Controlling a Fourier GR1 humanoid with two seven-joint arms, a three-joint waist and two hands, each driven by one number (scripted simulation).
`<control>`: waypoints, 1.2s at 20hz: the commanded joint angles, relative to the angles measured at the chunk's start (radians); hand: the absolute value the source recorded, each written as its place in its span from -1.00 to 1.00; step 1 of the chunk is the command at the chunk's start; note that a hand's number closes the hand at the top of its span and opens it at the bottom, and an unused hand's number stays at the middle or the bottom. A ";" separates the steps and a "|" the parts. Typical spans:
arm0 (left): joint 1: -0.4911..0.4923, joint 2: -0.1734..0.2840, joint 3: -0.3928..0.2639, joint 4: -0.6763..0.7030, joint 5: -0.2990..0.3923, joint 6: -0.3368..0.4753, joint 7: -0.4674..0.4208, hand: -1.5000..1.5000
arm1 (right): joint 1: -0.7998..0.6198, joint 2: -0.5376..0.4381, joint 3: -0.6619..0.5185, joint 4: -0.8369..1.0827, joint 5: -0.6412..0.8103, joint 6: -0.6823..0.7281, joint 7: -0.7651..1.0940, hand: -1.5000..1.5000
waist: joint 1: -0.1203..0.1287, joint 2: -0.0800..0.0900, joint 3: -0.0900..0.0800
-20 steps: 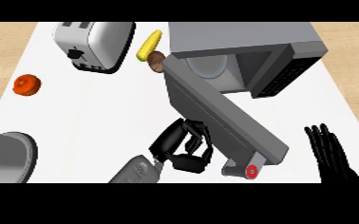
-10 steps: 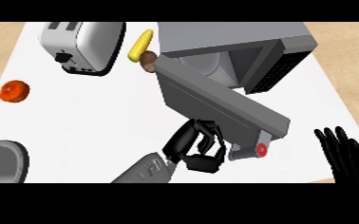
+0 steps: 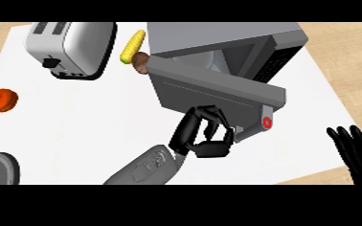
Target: Pick up the milk, place it into the microwave and close the microwave
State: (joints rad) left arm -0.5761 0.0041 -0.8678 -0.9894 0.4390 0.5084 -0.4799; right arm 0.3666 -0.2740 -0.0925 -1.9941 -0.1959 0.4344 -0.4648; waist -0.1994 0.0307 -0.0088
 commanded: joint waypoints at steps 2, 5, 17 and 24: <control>-0.116 -0.004 0.010 0.019 0.104 0.101 0.034 -1.00 | -0.030 -0.023 -0.032 -0.041 -0.035 -0.011 0.046 -1.00 | -0.022 0.006 0.002; -0.138 -0.004 0.012 0.042 0.153 0.144 0.033 -1.00 | -0.060 -0.053 -0.060 -0.059 -0.057 -0.003 0.060 -1.00 | -0.036 0.012 0.002; -0.248 -0.004 0.089 0.106 0.323 0.251 0.017 -1.00 | -0.206 -0.208 -0.236 -0.109 0.140 -0.095 0.040 1.00 | -0.075 0.036 0.000; -0.265 -0.004 0.063 0.123 0.389 0.269 -0.021 -1.00 | -0.257 -0.229 -0.248 -0.067 0.145 -0.103 0.049 1.00 | -0.074 0.048 0.005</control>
State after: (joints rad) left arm -0.7740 -0.0003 -0.8542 -0.9252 0.7876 0.7523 -0.4949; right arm 0.1328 -0.4930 -0.3303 -2.0774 -0.0552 0.3373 -0.4153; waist -0.2670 0.0693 -0.0056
